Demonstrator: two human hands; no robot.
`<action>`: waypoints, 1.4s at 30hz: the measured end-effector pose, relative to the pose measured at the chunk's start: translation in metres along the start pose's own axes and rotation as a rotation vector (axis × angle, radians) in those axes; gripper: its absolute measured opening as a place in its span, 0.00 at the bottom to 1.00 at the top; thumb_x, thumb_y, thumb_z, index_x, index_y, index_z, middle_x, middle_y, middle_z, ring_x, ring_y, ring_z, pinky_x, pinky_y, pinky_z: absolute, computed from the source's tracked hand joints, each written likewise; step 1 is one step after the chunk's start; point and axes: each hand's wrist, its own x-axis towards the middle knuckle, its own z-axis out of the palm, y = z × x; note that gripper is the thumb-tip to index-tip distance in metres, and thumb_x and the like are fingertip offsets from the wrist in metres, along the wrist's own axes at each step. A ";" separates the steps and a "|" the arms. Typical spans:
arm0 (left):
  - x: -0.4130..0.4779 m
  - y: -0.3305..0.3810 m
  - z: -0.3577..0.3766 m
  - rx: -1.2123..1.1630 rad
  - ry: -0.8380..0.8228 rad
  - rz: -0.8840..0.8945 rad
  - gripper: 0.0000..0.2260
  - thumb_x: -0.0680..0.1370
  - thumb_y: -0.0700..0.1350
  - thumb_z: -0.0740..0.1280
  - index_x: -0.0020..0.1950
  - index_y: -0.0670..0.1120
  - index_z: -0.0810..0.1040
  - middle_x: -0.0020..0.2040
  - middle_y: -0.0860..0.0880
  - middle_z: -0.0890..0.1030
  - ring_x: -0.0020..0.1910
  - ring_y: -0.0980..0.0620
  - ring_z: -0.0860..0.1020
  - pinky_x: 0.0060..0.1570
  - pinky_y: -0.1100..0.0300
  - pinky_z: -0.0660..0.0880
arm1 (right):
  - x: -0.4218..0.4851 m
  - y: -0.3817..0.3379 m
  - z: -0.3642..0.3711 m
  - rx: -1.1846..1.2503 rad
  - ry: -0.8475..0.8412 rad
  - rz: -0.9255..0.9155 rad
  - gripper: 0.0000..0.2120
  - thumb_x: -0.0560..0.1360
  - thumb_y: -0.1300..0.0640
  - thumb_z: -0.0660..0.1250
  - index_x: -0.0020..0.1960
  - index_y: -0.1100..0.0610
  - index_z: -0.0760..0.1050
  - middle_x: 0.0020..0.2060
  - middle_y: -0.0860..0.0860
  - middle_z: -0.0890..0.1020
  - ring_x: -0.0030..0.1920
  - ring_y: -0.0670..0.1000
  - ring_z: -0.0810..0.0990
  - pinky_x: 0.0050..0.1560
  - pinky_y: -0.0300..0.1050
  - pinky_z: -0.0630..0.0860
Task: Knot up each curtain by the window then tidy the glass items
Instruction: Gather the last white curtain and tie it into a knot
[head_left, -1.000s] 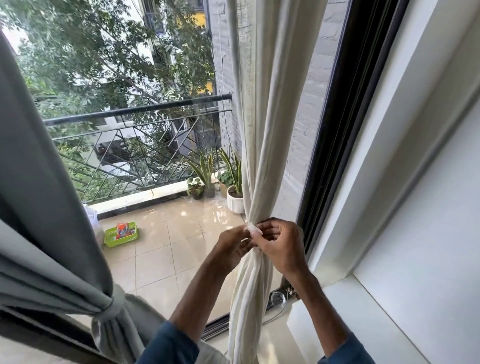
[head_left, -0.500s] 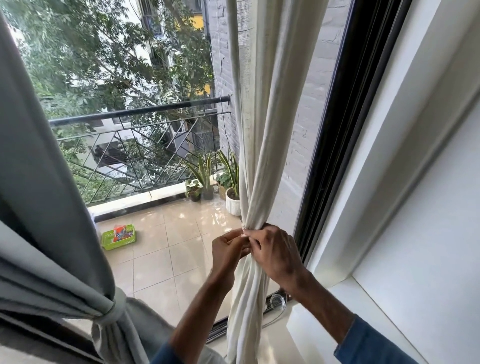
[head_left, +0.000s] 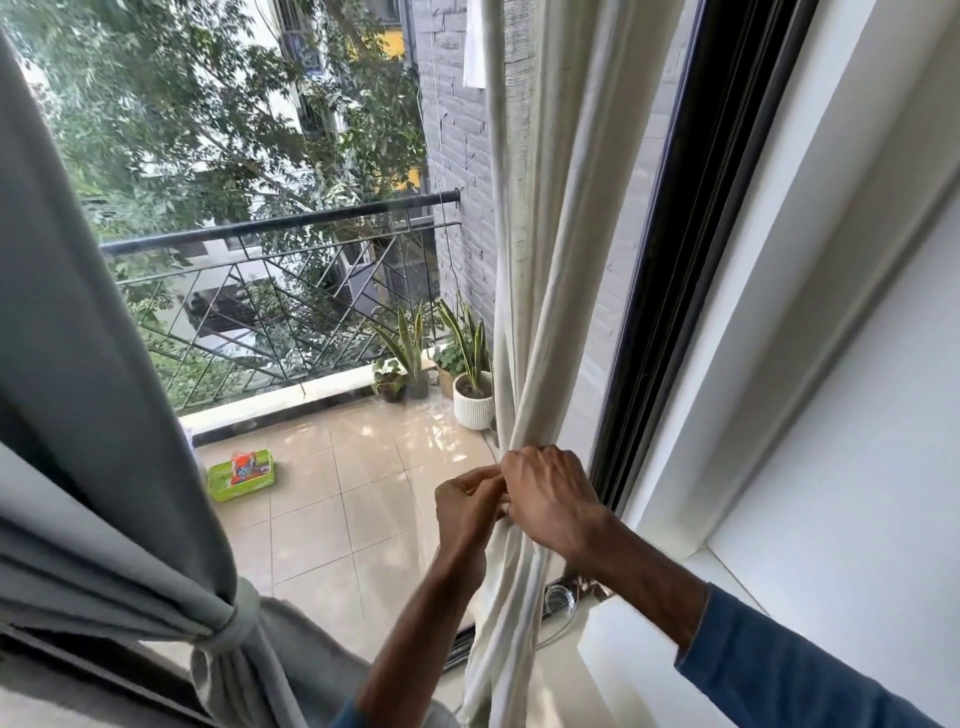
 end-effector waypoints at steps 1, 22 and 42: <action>0.001 0.000 -0.003 -0.025 0.010 -0.016 0.06 0.72 0.35 0.68 0.42 0.38 0.85 0.36 0.39 0.82 0.35 0.48 0.77 0.38 0.56 0.75 | -0.001 0.002 0.001 0.032 -0.011 -0.009 0.08 0.80 0.57 0.66 0.58 0.57 0.76 0.53 0.55 0.84 0.53 0.56 0.83 0.51 0.48 0.77; 0.008 0.001 0.003 0.030 0.032 -0.017 0.07 0.71 0.33 0.67 0.41 0.36 0.85 0.41 0.32 0.83 0.38 0.44 0.80 0.43 0.49 0.81 | 0.010 0.015 0.009 0.123 -0.054 -0.052 0.11 0.77 0.54 0.68 0.57 0.58 0.77 0.51 0.56 0.85 0.50 0.55 0.84 0.48 0.45 0.78; 0.023 0.006 -0.002 0.095 0.148 -0.028 0.08 0.65 0.41 0.69 0.38 0.41 0.87 0.32 0.44 0.82 0.32 0.52 0.78 0.44 0.53 0.82 | -0.022 0.028 0.050 -0.056 0.336 -0.166 0.04 0.74 0.56 0.73 0.41 0.53 0.80 0.24 0.51 0.79 0.23 0.52 0.80 0.21 0.41 0.71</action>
